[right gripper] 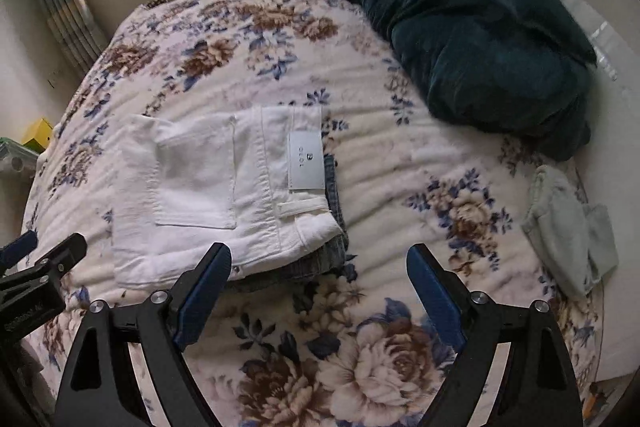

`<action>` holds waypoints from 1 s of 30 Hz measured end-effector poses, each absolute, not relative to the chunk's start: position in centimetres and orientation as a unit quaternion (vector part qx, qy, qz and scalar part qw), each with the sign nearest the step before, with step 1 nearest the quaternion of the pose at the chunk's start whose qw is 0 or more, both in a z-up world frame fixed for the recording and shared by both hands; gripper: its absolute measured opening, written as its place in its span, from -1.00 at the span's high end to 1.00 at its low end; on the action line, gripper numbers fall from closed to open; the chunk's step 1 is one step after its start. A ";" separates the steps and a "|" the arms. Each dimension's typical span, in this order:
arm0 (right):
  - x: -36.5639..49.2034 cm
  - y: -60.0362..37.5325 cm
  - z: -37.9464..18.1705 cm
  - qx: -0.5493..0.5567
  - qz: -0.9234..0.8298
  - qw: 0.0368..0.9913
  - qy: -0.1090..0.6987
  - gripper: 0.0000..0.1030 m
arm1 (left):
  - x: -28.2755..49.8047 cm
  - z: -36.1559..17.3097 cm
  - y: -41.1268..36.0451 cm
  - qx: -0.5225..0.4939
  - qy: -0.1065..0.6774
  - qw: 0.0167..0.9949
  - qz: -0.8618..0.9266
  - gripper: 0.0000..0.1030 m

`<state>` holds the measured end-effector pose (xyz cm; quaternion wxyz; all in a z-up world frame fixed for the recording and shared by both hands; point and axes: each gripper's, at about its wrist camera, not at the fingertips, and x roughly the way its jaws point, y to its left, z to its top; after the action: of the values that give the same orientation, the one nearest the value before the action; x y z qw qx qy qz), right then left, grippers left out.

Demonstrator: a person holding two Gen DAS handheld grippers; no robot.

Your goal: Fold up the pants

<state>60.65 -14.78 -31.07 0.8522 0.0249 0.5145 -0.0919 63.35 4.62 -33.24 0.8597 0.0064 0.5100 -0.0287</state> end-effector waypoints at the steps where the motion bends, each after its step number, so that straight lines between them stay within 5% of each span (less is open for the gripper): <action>1: 59.9 -14.6 -30.0 0.022 -0.089 0.855 0.510 -0.78 | 62.3 -31.9 4.5 0.004 0.504 0.863 -0.027 -0.90; 30: 20.4 -8.4 0.1 -0.004 -0.074 0.926 0.369 -0.78 | 28.5 -7.6 7.5 -0.002 0.392 0.919 -0.045 -0.90</action>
<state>20.37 -8.45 0.06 0.9264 -0.0045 0.3692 -0.0740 28.55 7.54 -7.62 0.9190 -0.0021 0.3917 -0.0455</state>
